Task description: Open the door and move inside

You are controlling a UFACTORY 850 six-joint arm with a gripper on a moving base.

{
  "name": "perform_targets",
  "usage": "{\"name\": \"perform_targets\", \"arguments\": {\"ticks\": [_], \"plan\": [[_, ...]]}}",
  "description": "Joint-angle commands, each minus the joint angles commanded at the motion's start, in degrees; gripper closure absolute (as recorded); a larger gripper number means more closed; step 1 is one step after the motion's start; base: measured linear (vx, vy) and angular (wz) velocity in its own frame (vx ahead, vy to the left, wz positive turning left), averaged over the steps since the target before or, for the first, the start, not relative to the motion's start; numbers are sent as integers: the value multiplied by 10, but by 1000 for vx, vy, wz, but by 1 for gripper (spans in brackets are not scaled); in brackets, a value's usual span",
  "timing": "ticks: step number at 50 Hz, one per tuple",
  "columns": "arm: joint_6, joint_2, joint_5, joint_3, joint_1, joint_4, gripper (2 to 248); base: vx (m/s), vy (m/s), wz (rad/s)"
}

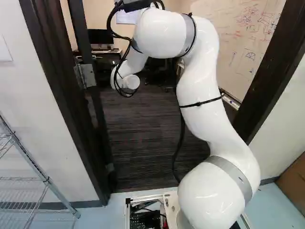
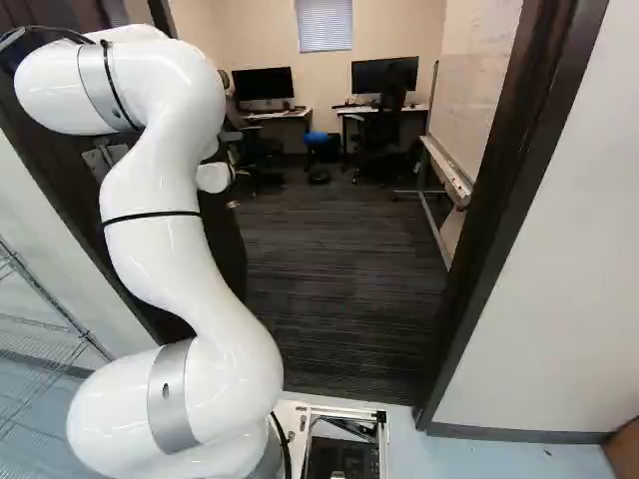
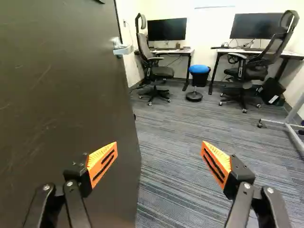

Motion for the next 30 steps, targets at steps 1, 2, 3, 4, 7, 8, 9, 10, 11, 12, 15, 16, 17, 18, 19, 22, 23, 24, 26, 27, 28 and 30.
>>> {"name": "perform_targets", "arguments": {"ticks": [1,2,3,4,7,8,9,10,11,12,15,16,17,18,19,22,23,24,26,27,28,30], "plan": [[0,1,0,1,-1,0,3,0,0,0],[0,2,0,3,-3,0,3,0,0,0],[0,3,0,4,-4,0,3,0,0,0],[0,4,0,5,-5,0,3,0,0,0],[0,7,0,9,-9,0,3,0,0,0],[0,8,0,11,-10,0,3,0,0,0],[0,9,0,12,-11,0,3,0,0,0],[0,10,0,13,-13,0,3,0,0,0],[0,11,0,15,-14,0,3,0,0,0],[0,12,0,16,-15,0,3,0,0,0],[0,15,0,20,-19,0,3,0,0,0],[0,16,0,21,-20,0,3,0,0,0],[0,17,0,22,-22,0,3,0,0,0],[0,18,0,23,-23,0,3,0,0,0],[0,19,0,25,-24,0,3,0,0,0],[0,21,0,28,-28,0,3,0,0,0],[0,22,0,30,-30,0,3,0,0,0],[0,23,0,31,-31,0,3,0,0,0],[0,25,0,33,-33,0,3,0,0,0],[0,26,0,34,-35,0,3,0,0,0],[0,27,0,35,-36,0,3,0,0,0],[0,28,0,37,-39,0,3,0,0,0]]}}
